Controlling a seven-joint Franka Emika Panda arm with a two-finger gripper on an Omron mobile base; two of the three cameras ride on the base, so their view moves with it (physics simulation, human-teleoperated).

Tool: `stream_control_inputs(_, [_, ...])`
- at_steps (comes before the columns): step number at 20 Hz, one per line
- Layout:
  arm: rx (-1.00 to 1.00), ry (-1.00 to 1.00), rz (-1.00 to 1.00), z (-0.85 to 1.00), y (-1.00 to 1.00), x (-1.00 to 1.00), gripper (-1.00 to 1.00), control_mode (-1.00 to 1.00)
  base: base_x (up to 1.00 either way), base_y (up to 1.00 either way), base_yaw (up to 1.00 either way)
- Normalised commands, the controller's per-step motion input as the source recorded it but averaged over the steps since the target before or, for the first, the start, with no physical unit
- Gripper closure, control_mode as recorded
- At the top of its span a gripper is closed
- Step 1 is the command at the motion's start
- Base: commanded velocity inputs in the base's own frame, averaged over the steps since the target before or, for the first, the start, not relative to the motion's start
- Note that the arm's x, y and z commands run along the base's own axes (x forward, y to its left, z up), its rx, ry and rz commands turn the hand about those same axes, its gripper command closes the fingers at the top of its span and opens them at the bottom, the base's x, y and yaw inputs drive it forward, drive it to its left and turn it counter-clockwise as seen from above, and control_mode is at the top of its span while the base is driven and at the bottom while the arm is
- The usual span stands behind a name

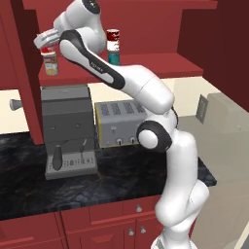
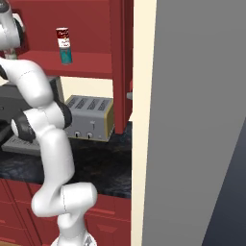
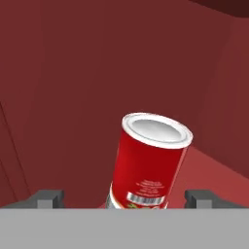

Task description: Stack two cans on top of the other two cans in the cabinet.

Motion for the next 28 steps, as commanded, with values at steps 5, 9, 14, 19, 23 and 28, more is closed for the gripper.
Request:
stream_control_inputs(5, [0.0, -0.07, 0.0, -0.28, -0.25, -0.38, -1.0, -1.0, 0.0, 0.0, 0.0])
stream_control_inputs(9, [0.0, 0.0, -0.01, -0.47, -0.4, -0.43, -1.0, -1.0, 0.0, 0.0, 0.0])
stream_control_inputs(14, [0.01, -0.03, -0.02, -0.45, -0.46, -0.47, -1.0, -1.0, 0.0, 0.0, 0.0])
stream_control_inputs(19, [0.03, -0.1, -0.02, -0.26, -0.52, -0.5, -1.0, -1.0, 0.0, 0.0, 0.0])
stream_control_inputs(23, [0.02, -0.14, 0.0, -0.13, -0.51, -0.59, -1.0, -1.0, 0.0, 0.0, 0.0])
stream_control_inputs(28, [0.05, -0.03, -0.04, -0.1, -0.49, -0.64, -1.0, -1.0, 0.0, 0.0, 0.0])
